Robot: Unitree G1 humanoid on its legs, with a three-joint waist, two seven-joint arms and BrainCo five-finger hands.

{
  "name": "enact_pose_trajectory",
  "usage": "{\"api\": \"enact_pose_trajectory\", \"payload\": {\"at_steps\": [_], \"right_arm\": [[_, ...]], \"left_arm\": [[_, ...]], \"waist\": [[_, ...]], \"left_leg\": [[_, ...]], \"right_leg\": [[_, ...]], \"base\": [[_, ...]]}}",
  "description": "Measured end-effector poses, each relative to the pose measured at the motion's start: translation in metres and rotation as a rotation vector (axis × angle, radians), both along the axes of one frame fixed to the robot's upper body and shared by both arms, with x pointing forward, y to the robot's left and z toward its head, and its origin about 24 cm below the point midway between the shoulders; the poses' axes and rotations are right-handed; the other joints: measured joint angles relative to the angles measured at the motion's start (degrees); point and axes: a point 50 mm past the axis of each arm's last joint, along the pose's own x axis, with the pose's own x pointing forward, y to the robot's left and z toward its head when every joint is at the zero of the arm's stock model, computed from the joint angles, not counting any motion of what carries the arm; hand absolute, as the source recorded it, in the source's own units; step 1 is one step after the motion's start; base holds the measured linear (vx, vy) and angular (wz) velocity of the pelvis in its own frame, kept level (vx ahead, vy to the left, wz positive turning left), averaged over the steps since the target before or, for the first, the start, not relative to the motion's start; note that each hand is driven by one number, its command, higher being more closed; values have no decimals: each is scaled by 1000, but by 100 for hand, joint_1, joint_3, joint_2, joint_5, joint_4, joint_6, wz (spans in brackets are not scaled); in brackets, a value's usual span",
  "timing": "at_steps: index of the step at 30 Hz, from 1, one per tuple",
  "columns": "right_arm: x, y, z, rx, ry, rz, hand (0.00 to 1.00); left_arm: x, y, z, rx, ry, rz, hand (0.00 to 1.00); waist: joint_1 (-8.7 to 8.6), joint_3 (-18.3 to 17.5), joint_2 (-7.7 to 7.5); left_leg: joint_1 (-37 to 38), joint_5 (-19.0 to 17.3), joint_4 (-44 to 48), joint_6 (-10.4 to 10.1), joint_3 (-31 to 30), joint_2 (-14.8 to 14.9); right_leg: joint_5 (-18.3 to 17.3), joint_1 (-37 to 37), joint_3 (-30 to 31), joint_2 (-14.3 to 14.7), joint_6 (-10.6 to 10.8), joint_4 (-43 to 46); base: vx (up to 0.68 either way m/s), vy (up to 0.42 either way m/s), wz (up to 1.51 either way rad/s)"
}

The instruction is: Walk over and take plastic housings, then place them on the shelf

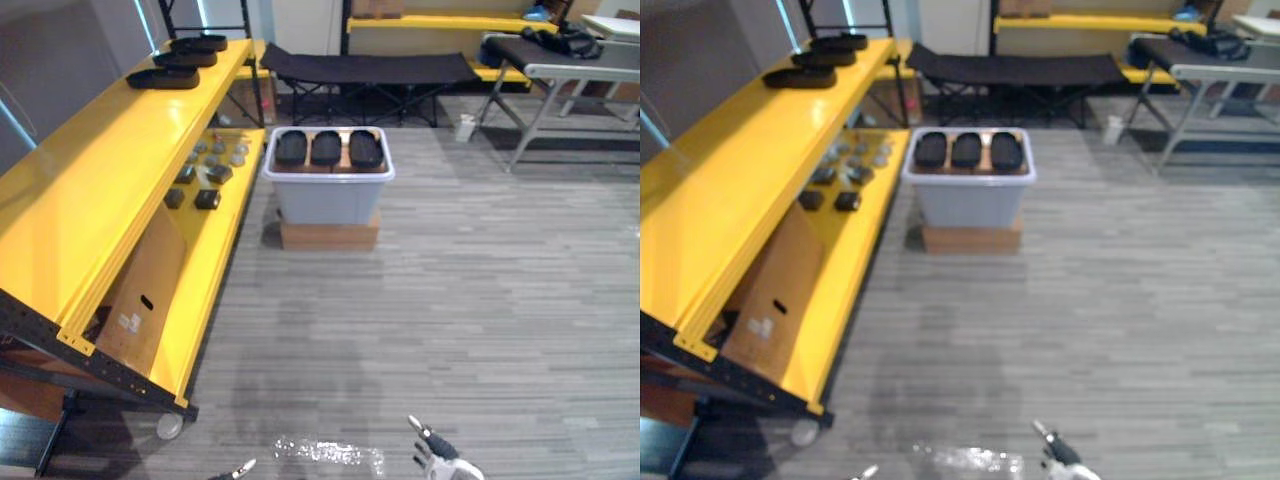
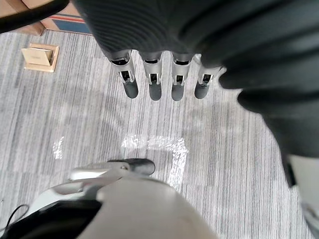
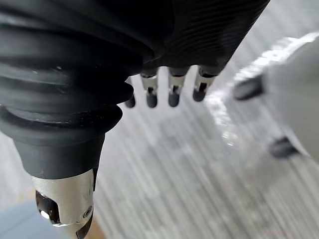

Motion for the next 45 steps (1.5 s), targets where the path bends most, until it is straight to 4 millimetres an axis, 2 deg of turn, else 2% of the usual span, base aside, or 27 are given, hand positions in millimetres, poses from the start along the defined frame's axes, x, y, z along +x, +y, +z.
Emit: {"api": "enact_pose_trajectory", "payload": {"at_steps": [7, 14, 17, 23, 34, 45], "right_arm": [[-5, -2, -3, 33, 47, -40, 0], [-36, 7, -14, 107, 212, -128, 0], [-41, 5, -15, 111, 240, -178, 0], [-44, 7, -16, 135, 254, -229, 0], [-37, 13, -16, 111, 252, -160, 0], [-38, 14, -16, 113, 257, -152, 0]], "left_arm": [[-3, -2, -1, -29, 19, 14, 0], [-11, -2, -2, -57, 52, 41, 0], [-12, -2, -3, -55, 55, 43, 0], [-12, -2, -3, -45, 39, 50, 0], [-10, -1, -3, -14, 10, 40, 0], [-9, -1, -3, 1, -1, 10, 0]], "waist": [[-21, 10, -15], [-48, 10, -15], [-51, 8, -15], [-59, 5, -21], [-59, -2, -33], [-40, -21, -50]], "left_leg": [[11, 0, 17, -1, 2, -13], [13, 10, -10, 16, 19, -16], [12, 17, -16, 29, 30, -17], [-1, 19, -24, 32, 38, -18], [-11, 19, -19, 31, 37, -13], [-13, 20, -23, 31, 77, -11]], "right_leg": [[24, 16, -3, -17, 30, -1], [38, 29, 3, -24, 32, 13], [43, 24, 0, -23, 24, 6], [73, 32, -17, -13, -18, -96], [103, 79, -78, 1, -12, -200], [121, 40, -56, -5, 14, -165]], "base": [[0, 0, 0], [-28, 3, -1], [-39, 3, -2], [6, -1, 0], [24, -7, 1], [-6, 2, -1]]}}
